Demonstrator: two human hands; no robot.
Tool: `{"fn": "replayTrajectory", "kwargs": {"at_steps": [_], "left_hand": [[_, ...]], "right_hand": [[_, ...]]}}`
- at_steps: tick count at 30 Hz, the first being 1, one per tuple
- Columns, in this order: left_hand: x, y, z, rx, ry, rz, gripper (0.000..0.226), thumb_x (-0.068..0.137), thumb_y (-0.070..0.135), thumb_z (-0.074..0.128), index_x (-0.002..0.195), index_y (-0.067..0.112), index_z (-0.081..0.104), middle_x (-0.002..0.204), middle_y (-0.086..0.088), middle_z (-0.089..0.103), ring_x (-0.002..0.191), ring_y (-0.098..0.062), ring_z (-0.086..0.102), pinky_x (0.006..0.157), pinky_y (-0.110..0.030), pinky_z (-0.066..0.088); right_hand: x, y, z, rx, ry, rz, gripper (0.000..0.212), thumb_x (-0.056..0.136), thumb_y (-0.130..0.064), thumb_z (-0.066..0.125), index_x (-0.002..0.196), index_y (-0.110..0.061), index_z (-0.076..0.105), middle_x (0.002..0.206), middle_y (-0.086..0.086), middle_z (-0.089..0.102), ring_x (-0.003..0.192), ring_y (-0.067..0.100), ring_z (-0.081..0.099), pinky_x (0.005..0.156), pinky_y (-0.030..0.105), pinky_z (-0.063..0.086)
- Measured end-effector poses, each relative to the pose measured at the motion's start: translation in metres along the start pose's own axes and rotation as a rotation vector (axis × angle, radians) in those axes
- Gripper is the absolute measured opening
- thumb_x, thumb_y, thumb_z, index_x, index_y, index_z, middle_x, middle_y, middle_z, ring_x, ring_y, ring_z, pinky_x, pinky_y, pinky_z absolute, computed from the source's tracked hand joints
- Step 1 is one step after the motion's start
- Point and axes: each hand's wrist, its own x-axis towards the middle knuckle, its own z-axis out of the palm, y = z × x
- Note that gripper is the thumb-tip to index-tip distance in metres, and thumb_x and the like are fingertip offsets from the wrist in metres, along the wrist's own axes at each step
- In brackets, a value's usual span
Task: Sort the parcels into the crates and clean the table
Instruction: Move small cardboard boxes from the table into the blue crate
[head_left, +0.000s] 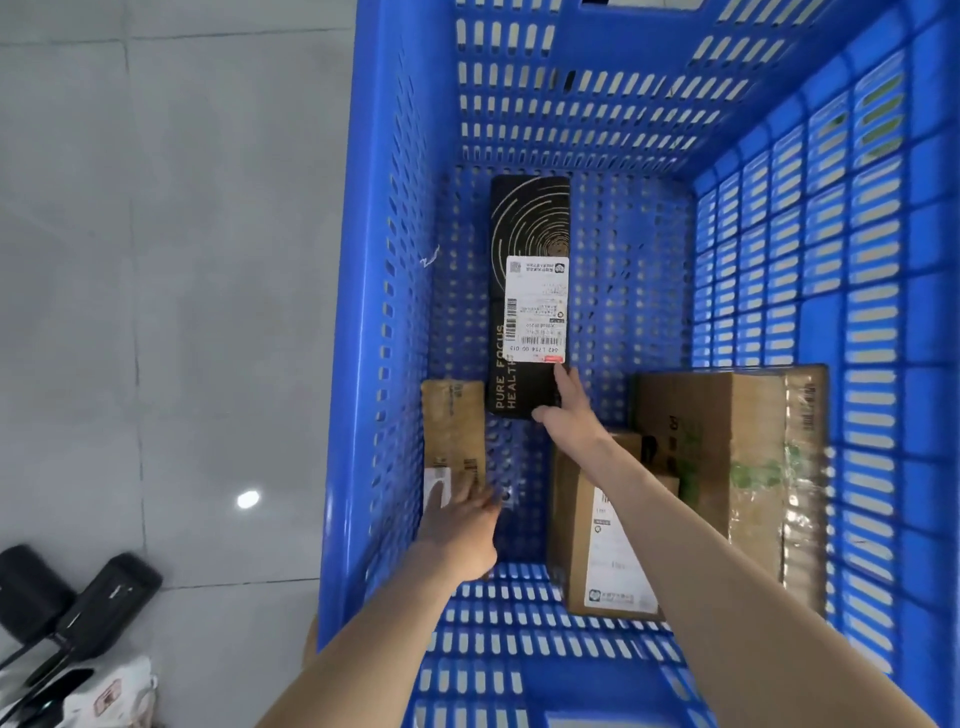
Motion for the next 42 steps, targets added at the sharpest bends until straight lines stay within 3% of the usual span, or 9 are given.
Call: {"fn": "replayTrajectory", "kwargs": {"at_steps": [12,15,18,20,25,27,30,34,42], "left_hand": [[0.022,0.007,0.011,0.430,-0.180,-0.054,0.055,0.097,0.034,0.040,0.149,0.025,0.023,0.159,0.002,0.003,0.144,-0.037,-0.012,0.107,-0.064,-0.018],[0.026,0.002,0.012,0.050,-0.132,-0.045,0.048,0.095,0.022,0.039,0.143,0.024,0.035,0.157,-0.001,0.018,0.146,-0.032,0.003,0.115,-0.058,-0.003],[0.023,0.000,0.001,-0.702,0.300,-0.090,0.038,0.095,0.016,0.043,0.133,0.021,0.043,0.140,-0.004,0.045,0.128,-0.023,0.044,0.108,-0.041,0.035],[0.020,0.004,-0.023,-1.012,0.534,-0.138,0.050,0.094,0.008,0.047,0.141,0.018,0.033,0.144,-0.002,0.037,0.130,-0.020,0.041,0.105,-0.032,0.036],[0.034,-0.001,-0.071,-1.438,0.353,-0.174,0.067,0.092,0.001,0.043,0.150,0.023,0.018,0.154,0.000,0.024,0.139,-0.019,0.027,0.112,-0.039,0.025],[0.036,0.000,-0.074,-1.531,0.313,-0.148,0.069,0.089,-0.005,0.044,0.149,0.020,0.021,0.151,0.004,0.030,0.136,-0.014,0.031,0.113,-0.034,0.025],[0.033,0.004,-0.083,-1.577,0.357,-0.112,0.065,0.088,-0.010,0.040,0.147,0.016,0.028,0.129,0.013,0.038,0.120,-0.004,0.035,0.103,-0.025,0.026],[0.041,-0.011,-0.101,-1.567,0.389,-0.100,0.066,0.085,-0.001,0.046,0.146,0.022,0.034,0.145,0.000,0.042,0.131,-0.018,0.039,0.113,-0.041,0.029],[0.042,-0.024,-0.113,-1.350,0.544,-0.357,0.046,0.090,0.003,0.046,0.136,0.007,0.041,0.139,-0.010,0.042,0.123,-0.026,0.045,0.093,-0.029,0.037]], "right_hand": [[-0.005,0.008,-0.003,-0.254,-0.064,-0.017,0.076,0.096,-0.019,0.051,0.152,-0.029,0.001,0.160,-0.001,-0.006,0.146,0.023,0.012,0.109,0.031,0.028],[-0.006,0.013,0.001,-0.020,-0.003,0.002,0.075,0.094,-0.015,0.053,0.152,-0.028,0.007,0.155,0.002,0.022,0.140,0.024,0.027,0.110,0.036,0.029],[-0.009,0.014,0.006,0.226,0.121,0.053,0.065,0.091,-0.014,0.054,0.147,-0.022,0.021,0.140,0.007,0.046,0.126,0.025,0.045,0.108,0.040,0.037],[-0.008,0.017,0.010,0.246,0.135,0.073,0.059,0.086,-0.018,0.055,0.141,-0.020,0.034,0.137,0.007,0.046,0.123,0.025,0.046,0.107,0.043,0.039],[-0.009,0.017,-0.002,0.355,0.058,0.113,0.042,0.095,-0.009,0.048,0.136,-0.015,0.041,0.126,0.001,0.049,0.105,0.012,0.046,0.089,0.028,0.034],[-0.014,0.016,-0.005,0.398,0.040,0.108,0.037,0.095,-0.009,0.047,0.131,-0.017,0.043,0.119,-0.003,0.051,0.097,0.008,0.048,0.089,0.028,0.035],[-0.013,0.006,0.000,0.410,0.037,0.065,0.062,0.079,-0.024,0.054,0.140,-0.022,0.039,0.131,-0.001,0.054,0.117,0.016,0.051,0.106,0.038,0.038],[0.006,-0.016,0.005,0.464,-0.013,0.017,0.072,0.083,-0.024,0.052,0.149,-0.026,0.022,0.145,0.000,0.042,0.131,0.020,0.040,0.113,0.043,0.030],[0.010,-0.040,0.042,0.278,-0.152,0.017,0.064,0.093,-0.015,0.047,0.150,-0.024,0.021,0.144,0.001,0.042,0.131,0.020,0.038,0.099,0.030,0.033]]}}
